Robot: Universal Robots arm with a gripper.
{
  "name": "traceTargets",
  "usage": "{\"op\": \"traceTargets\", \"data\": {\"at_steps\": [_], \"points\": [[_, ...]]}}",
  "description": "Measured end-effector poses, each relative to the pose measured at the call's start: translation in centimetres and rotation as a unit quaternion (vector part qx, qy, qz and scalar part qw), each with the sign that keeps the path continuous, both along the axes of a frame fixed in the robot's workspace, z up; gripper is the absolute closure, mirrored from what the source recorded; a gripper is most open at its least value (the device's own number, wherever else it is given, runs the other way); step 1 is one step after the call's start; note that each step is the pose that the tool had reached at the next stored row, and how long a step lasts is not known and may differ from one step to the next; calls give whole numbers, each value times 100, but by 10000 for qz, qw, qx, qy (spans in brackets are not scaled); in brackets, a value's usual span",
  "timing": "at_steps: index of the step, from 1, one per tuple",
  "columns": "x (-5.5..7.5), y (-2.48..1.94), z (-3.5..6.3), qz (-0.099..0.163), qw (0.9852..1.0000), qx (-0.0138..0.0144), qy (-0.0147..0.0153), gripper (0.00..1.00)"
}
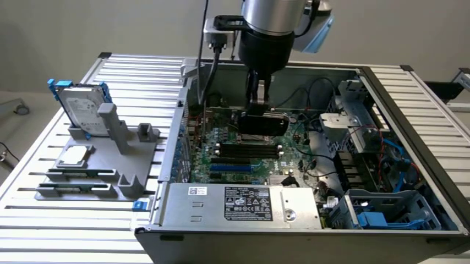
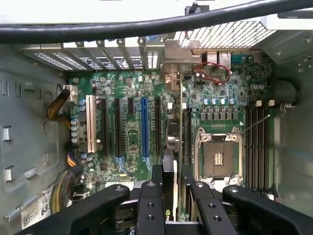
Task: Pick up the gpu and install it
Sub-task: 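Insert the gpu into the slot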
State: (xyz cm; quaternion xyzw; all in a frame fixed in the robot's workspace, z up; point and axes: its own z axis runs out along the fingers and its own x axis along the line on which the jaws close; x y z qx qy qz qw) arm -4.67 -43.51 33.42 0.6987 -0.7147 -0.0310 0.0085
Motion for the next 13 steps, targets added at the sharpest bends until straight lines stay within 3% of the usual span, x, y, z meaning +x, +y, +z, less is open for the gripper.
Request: {"op": "traceTargets", "data": {"at_steps": [5, 9, 13], "points": [[-16, -47, -58, 146, 9999, 42, -18, 74], [-41, -84, -98, 229, 9997, 114, -52, 74], [-106, -145, -117, 252, 9996, 120, -73, 74]]}}
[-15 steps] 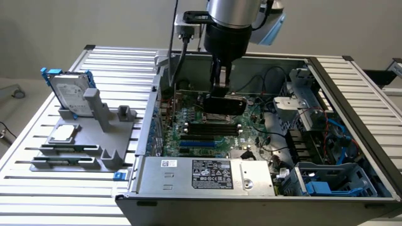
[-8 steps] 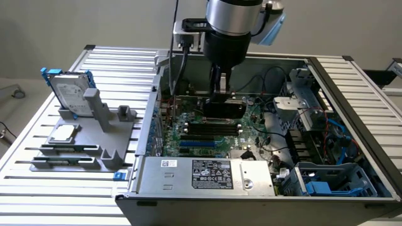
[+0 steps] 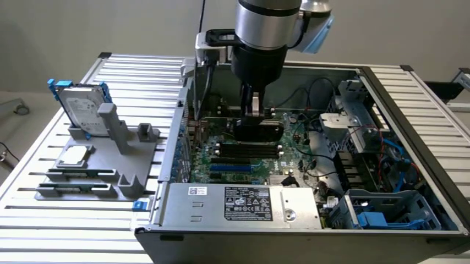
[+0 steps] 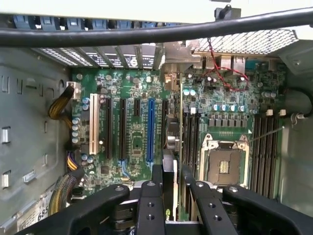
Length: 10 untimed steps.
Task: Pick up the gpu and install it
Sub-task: 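Insert the gpu into the slot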
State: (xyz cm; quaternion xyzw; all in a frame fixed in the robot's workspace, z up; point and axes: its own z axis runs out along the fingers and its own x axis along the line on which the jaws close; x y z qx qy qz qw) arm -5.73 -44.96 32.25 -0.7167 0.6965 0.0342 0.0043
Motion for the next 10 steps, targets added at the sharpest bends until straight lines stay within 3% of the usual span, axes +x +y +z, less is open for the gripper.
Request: {"op": "traceTargets", "data": {"at_steps": [10], "points": [[-21, -52, -66, 21, 10000, 0, 0, 74]]}}
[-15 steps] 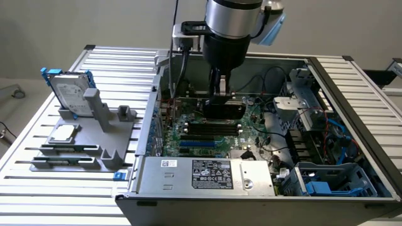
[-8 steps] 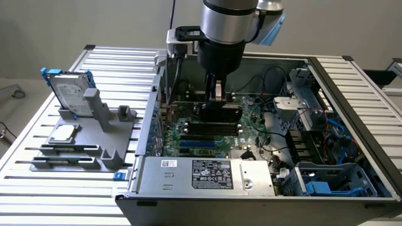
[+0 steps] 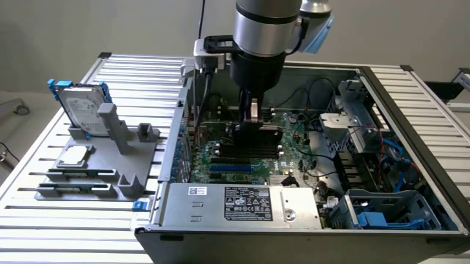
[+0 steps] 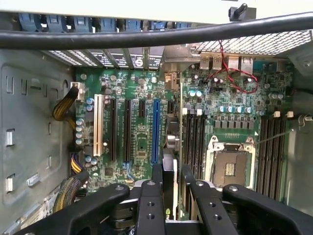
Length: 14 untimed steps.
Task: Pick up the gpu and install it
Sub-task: 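Insert the gpu into the slot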
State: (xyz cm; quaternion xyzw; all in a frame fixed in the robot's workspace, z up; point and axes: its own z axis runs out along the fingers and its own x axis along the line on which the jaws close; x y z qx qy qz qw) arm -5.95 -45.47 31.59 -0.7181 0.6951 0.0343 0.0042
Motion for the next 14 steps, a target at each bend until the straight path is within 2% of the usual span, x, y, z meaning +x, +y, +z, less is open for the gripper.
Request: {"op": "traceTargets", "data": {"at_steps": [4, 8, 14], "points": [[-45, -34, -58, 0, 10000, 0, 0, 74], [-49, -72, -76, 0, 10000, -8, 1, 74], [-92, -79, -154, -3, 10000, -8, 0, 74]]}}
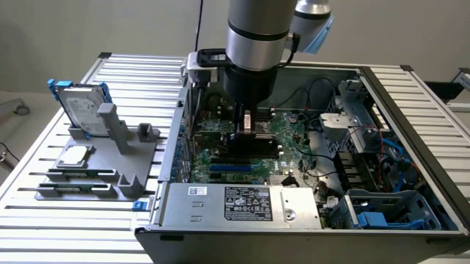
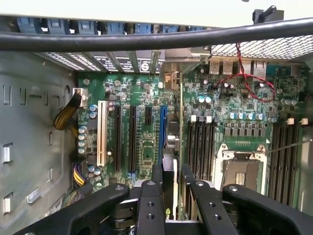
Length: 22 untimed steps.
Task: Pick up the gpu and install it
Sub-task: 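Insert the gpu into the slot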
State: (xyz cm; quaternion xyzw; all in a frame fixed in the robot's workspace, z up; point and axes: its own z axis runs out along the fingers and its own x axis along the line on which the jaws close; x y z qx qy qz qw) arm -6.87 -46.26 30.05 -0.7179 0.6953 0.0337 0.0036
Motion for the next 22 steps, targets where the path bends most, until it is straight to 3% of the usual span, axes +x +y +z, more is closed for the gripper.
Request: {"op": "traceTargets", "data": {"at_steps": [22], "points": [[-42, -26, -228, -105, 9999, -23, 0, 74]]}}
